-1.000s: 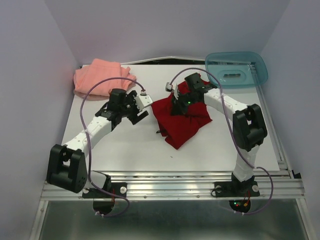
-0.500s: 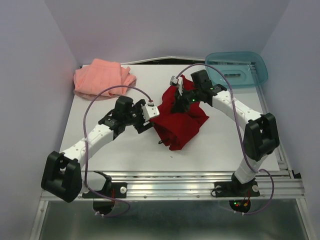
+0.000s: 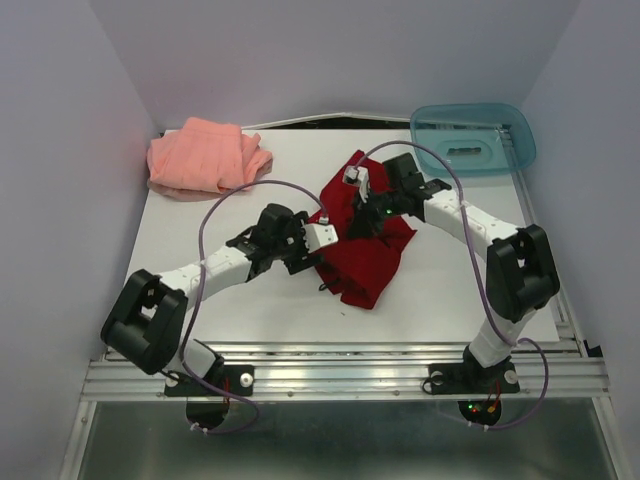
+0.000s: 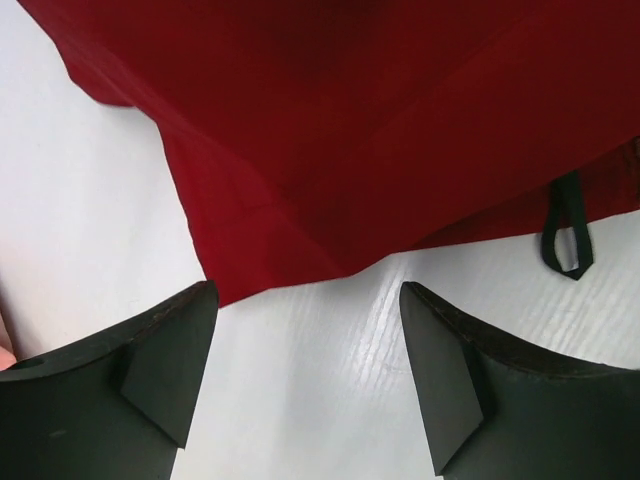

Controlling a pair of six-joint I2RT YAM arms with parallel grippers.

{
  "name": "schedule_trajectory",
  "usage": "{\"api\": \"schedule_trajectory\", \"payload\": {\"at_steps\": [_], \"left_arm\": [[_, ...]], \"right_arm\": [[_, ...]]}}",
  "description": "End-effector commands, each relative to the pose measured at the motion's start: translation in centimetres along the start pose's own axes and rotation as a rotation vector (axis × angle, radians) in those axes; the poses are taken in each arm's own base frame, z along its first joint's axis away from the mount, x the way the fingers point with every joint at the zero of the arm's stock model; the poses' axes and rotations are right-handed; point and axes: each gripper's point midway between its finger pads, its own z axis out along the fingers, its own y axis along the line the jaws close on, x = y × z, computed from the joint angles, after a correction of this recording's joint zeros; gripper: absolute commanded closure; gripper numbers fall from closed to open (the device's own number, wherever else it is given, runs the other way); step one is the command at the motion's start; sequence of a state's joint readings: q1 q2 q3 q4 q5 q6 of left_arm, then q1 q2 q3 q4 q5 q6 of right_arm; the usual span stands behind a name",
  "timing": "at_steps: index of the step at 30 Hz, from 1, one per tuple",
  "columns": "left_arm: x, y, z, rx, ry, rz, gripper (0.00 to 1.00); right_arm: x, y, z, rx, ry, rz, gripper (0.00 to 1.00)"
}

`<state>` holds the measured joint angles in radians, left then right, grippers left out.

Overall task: Fold and stack the skirts
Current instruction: Flatten the skirt out

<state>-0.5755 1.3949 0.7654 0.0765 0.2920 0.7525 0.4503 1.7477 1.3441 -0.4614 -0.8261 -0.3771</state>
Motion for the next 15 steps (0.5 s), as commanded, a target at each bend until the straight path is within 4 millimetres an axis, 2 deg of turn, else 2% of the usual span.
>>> {"api": "schedule_trajectory", "payload": {"at_steps": [1,5,6,7,9,10,12,14,15], "left_arm": [[0.7,2.3,0.1,-0.118,0.053,-0.019,0.16],[-0.6,2.2,-1.0,-0.104,0.008,-0.081,0.16],[-1.0,2.0,-1.7,-0.096,0.007,-0.107,0.15],[-1.9,2.2,-2.2,-0.093,-0.014,-0.132,0.15],[-2.4,1.8,-3.3,-0.074,-0.031,-0.233,0.15],[-3.0,1.8,-3.9,-0.078,-0.050,-0.289,0.15],[-2.5,0.9,-4.2,-0.057,-0.033,-0.354,0.15],[-1.8,0.4,-4.3,-0.043,-0.013,-0.422,0.15],[-1.1,-0.4,-4.1,-0.025,0.022,-0.483,0.15]], "right_arm": [[0.8,-2.9,-2.1,0.111,-0.015,0.034,0.99],[1.3,-4.6,-3.5,0.190,-0.010,0.043,0.91],[0.8,-4.8,-3.7,0.207,-0.015,0.039,0.84],[0.2,-4.9,-4.0,0.228,-0.024,0.069,0.54],[-1.5,-5.1,-4.7,0.259,-0.053,0.102,0.24],[-2.3,-4.9,-5.3,0.275,-0.069,0.105,0.18],[-3.2,-4.7,-6.3,0.311,-0.085,0.120,0.07],[-3.8,-4.1,-8.0,0.374,-0.089,0.114,0.02],[-3.0,-3.5,-8.5,0.383,-0.059,0.117,0.02]]}}
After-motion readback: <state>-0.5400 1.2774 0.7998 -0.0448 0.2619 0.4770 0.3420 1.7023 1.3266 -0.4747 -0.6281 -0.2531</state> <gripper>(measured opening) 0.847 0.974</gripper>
